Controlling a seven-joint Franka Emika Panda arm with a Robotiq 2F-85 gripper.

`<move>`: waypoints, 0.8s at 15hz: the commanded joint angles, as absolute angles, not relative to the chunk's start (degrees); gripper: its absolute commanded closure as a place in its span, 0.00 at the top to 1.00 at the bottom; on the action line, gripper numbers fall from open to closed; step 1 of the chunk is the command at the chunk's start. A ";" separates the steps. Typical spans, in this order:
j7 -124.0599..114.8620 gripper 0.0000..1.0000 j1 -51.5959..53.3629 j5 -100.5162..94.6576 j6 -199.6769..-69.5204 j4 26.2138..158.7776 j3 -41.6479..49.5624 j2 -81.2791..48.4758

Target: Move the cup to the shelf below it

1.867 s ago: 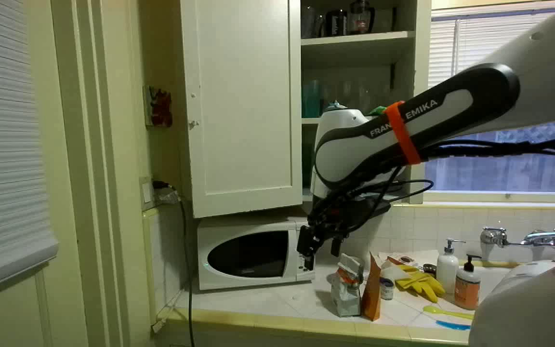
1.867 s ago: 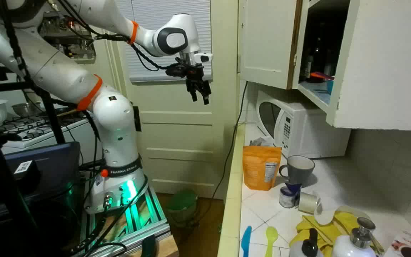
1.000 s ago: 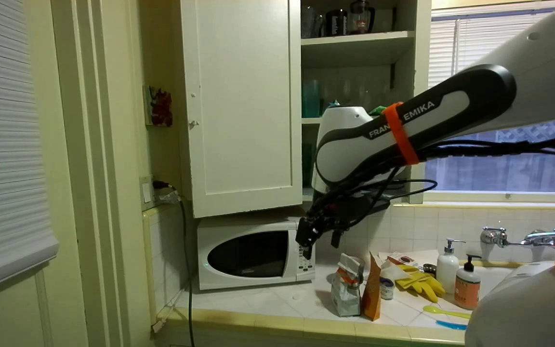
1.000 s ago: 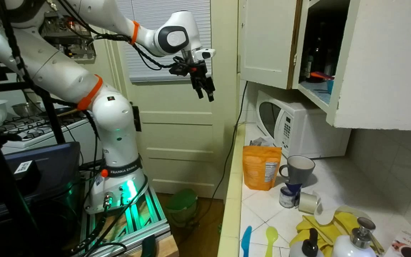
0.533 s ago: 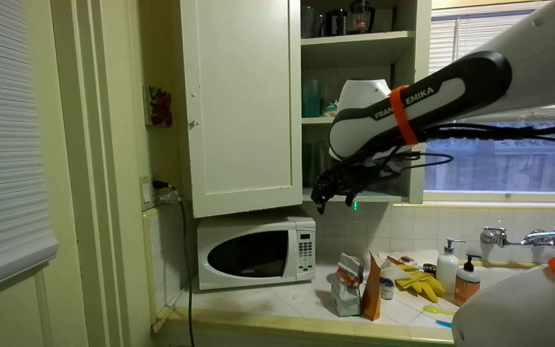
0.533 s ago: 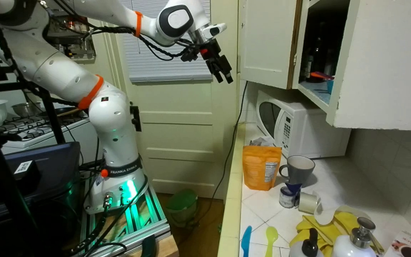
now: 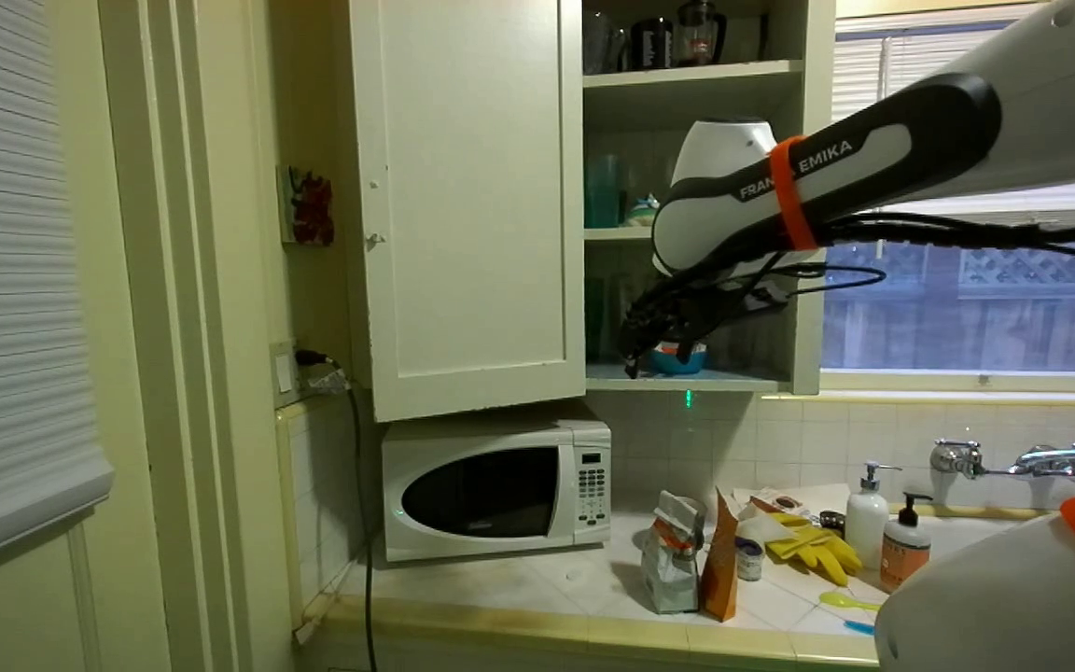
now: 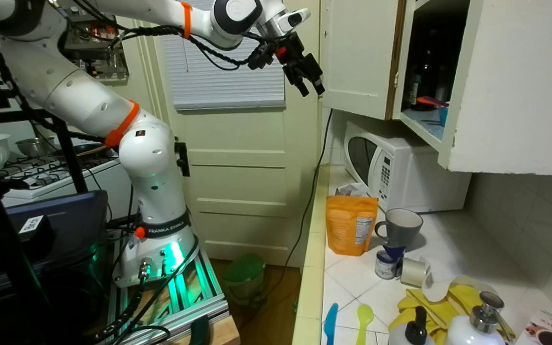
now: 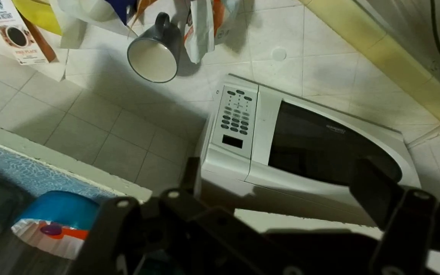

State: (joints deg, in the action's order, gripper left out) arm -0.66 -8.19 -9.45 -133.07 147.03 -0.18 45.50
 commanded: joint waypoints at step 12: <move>8.42 1.00 -10.46 -11.92 -178.69 132.26 3.87 34.86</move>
